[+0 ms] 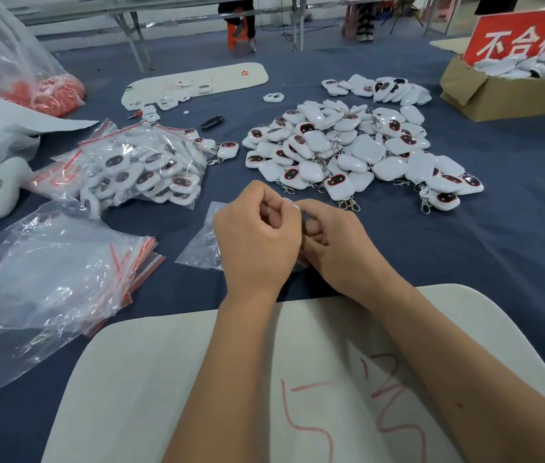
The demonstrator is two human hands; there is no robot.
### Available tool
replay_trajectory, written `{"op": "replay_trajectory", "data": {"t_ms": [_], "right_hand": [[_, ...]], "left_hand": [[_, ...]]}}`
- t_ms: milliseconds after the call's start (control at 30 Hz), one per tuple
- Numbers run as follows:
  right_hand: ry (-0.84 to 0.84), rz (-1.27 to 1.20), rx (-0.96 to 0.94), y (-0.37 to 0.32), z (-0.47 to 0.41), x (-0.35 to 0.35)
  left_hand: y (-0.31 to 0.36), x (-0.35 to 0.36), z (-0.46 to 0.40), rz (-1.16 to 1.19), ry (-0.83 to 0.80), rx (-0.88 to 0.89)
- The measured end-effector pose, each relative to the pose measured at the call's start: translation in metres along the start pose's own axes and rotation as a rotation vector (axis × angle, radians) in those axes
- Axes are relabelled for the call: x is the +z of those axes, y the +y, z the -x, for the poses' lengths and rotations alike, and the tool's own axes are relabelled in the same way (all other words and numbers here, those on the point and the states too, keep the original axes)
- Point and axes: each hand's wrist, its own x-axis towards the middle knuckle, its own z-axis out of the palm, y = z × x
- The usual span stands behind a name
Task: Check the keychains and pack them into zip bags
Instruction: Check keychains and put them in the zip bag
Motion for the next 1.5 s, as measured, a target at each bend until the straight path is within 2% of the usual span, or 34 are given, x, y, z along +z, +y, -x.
{"op": "replay_trajectory", "data": {"t_ms": [133,200,267,300,367,400,433,500,567,633,733,767,867,900,1000,1100,1167,1267,1333,1400,1500], "right_hand": [[0.069,0.019,0.063,0.003,-0.001,-0.001],[0.022,-0.099,0.032,0.002,0.0,-0.002],[0.062,-0.137,-0.04,0.0,0.002,-0.002],[0.154,-0.081,-0.082,0.0,0.001,-0.003],[0.374,0.184,-0.163,0.002,0.001,-0.009],[0.412,0.344,-0.178,0.004,0.0,-0.011],[0.363,0.492,-0.141,0.006,-0.001,-0.015],[0.127,0.73,0.057,0.01,-0.004,-0.02],[-0.057,0.859,0.186,0.013,-0.006,-0.02],[0.0,0.785,0.114,0.014,-0.005,-0.018],[0.317,0.651,0.064,0.01,-0.002,-0.017],[0.334,0.676,0.089,0.011,-0.003,-0.018],[0.131,0.822,0.216,0.012,-0.006,-0.018],[0.109,0.812,0.211,0.014,-0.007,-0.018],[0.248,0.677,0.12,0.014,-0.005,-0.019],[0.336,0.647,0.13,0.016,-0.005,-0.021],[0.288,0.682,0.14,0.016,-0.006,-0.019],[0.109,0.781,0.093,0.014,-0.006,-0.014],[0.083,0.777,0.035,0.014,-0.006,-0.012],[0.147,0.659,-0.002,0.016,-0.006,-0.015],[0.217,0.288,-0.072,0.015,-0.003,-0.018]], "left_hand": [[-0.001,0.002,0.0,-0.009,0.034,0.015],[0.0,0.002,0.001,-0.011,0.041,0.013],[0.0,0.002,0.0,-0.007,0.064,0.01],[-0.001,0.002,0.0,-0.003,0.078,0.007],[-0.003,0.004,-0.001,0.012,0.069,-0.006],[-0.003,0.005,0.0,0.021,0.032,-0.011],[-0.002,0.008,0.002,0.027,-0.035,-0.012],[-0.002,0.016,0.007,0.007,-0.221,-0.017],[-0.003,0.022,0.012,-0.053,-0.375,-0.022],[-0.006,0.025,0.012,-0.076,-0.421,-0.055],[-0.009,0.024,0.01,-0.07,-0.418,-0.12],[-0.008,0.024,0.01,-0.084,-0.42,-0.12],[-0.004,0.023,0.012,-0.14,-0.435,-0.076],[-0.004,0.023,0.011,-0.172,-0.44,-0.062],[-0.003,0.022,0.01,-0.24,-0.418,-0.057],[-0.004,0.021,0.008,-0.207,-0.37,-0.101],[-0.005,0.02,0.007,-0.15,-0.356,-0.143],[-0.008,0.019,0.006,-0.067,-0.301,-0.18],[-0.01,0.019,0.005,-0.026,-0.239,-0.218],[-0.011,0.019,0.004,0.003,-0.194,-0.269],[-0.011,0.017,0.001,0.112,-0.19,-0.364]]}}
